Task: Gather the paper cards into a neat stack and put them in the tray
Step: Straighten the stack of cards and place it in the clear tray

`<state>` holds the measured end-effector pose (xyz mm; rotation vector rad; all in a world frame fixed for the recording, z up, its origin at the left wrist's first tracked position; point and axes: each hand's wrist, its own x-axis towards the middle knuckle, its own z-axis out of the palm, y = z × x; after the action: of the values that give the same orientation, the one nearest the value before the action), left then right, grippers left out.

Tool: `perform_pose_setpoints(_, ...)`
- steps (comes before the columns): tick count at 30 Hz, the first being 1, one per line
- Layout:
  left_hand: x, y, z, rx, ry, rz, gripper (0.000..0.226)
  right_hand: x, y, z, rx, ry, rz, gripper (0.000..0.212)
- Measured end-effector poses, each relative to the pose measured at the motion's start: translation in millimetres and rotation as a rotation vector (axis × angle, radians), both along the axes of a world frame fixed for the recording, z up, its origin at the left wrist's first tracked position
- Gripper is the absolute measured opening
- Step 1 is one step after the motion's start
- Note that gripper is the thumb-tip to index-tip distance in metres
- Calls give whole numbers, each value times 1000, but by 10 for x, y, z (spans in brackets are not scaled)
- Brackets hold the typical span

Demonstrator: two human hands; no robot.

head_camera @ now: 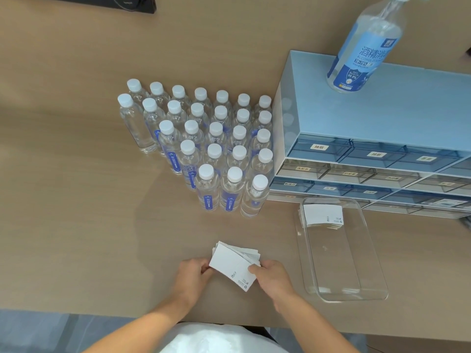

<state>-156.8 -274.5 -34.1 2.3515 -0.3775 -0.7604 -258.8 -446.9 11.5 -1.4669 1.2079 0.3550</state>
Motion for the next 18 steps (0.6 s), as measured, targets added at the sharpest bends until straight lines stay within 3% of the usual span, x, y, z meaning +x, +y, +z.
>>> perform_pose_setpoints(3,34,28,-18,80,20,-106,40,4,-17,16,-57,7,89,21)
perform_pose_setpoints(5,85,42,75,109,105,-129,18,-5,-49,25,-104,-9,167,24)
perform_pose_setpoints(6,118,54,134,147,123,-143,23,-11,-75,42,-144,-16,214,27)
perform_pose_setpoints(9,219,69,280,262,69,-272,83,-20,-163,75,-283,-6,367,52)
perform_pose_setpoints(11,242,-13,419,249,-7,-384,117,-25,-208,58,-267,28,368,67)
perform_pose_setpoints(13,214,-209,487,293,-162,-630,133,-32,-228,49,-133,37,206,46)
perform_pose_setpoints(15,136,-467,473,371,-297,-870,134,-55,-223,31,41,31,-3,25)
perform_pose_setpoints(18,65,-710,365,480,-429,-1008,106,-79,-204,-5,145,-13,-188,15)
